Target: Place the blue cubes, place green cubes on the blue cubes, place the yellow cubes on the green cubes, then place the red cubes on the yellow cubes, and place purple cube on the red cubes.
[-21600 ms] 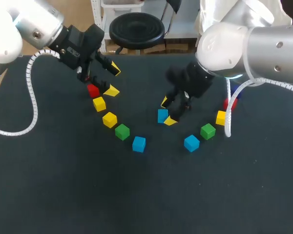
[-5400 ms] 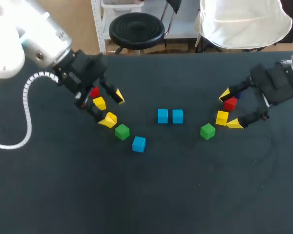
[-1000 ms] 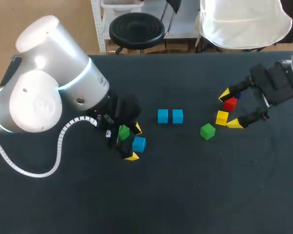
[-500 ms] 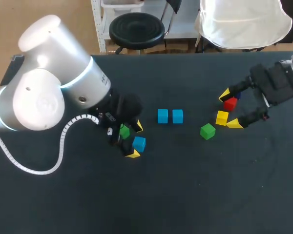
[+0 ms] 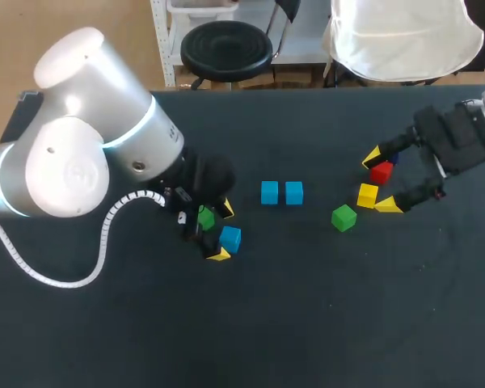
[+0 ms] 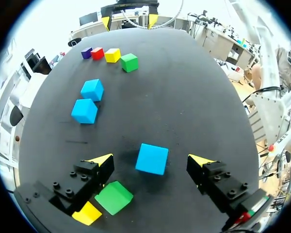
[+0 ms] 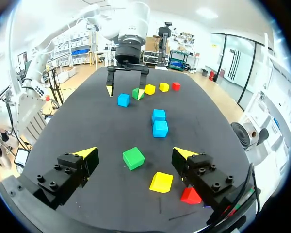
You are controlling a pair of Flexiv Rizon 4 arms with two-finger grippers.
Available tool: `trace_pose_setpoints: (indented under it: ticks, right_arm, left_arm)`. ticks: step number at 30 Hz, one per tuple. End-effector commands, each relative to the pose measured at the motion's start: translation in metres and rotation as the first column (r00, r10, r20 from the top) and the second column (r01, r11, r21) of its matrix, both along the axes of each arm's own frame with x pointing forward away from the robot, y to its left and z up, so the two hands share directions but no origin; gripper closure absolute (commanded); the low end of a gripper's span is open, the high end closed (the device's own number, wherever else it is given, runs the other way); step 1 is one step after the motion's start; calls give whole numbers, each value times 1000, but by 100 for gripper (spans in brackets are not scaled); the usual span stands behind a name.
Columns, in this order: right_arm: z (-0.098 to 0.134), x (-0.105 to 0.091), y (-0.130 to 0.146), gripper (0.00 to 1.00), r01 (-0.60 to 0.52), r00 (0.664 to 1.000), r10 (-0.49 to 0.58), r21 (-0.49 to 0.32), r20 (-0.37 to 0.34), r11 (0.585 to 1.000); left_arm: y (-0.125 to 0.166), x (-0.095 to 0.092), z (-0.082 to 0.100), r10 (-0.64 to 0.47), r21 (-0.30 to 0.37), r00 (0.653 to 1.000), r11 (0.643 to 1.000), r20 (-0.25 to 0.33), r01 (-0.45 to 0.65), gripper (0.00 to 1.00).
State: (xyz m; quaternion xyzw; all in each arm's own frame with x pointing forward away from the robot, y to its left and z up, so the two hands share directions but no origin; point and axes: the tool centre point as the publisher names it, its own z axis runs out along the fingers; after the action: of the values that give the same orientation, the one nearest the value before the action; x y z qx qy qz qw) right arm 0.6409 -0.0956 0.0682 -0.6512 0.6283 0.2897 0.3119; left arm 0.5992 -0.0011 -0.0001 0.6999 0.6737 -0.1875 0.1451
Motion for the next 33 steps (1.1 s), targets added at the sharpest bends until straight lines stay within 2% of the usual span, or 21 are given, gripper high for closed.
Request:
trace_pose_setpoints:
  ticks: [1, 27, 28, 29, 30, 33]
  right_arm:
    - [0, 0, 0, 0, -1, 1000, 1, 2, 1, 1000]
    - [0, 0, 0, 0, -1, 1000, 1, 2, 1, 1000]
    - [0, 0, 0, 0, -1, 1000, 1, 2, 1, 1000]
    - [0, 0, 0, 0, -1, 1000, 1, 2, 1, 1000]
    - [0, 0, 0, 0, -1, 1000, 1, 2, 1, 1000]
    - [0, 0, 0, 0, -1, 1000, 1, 2, 1, 1000]
  left_arm:
    - [-3, 3, -4, 0, 10, 1000, 1000, -5, 0, 0]
    - [4, 8, -11, 25, -7, 999, 1000, -37, -25, 0]
    - [3, 8, -11, 23, -7, 999, 1000, -38, -24, 6]
    - [3, 8, -12, 20, -5, 999, 1000, -42, -20, 23]
    - [3, 9, -13, 19, -7, 999, 1000, -46, -19, 33]
    - [2, 8, -14, 17, -8, 999, 1000, -48, -17, 29]
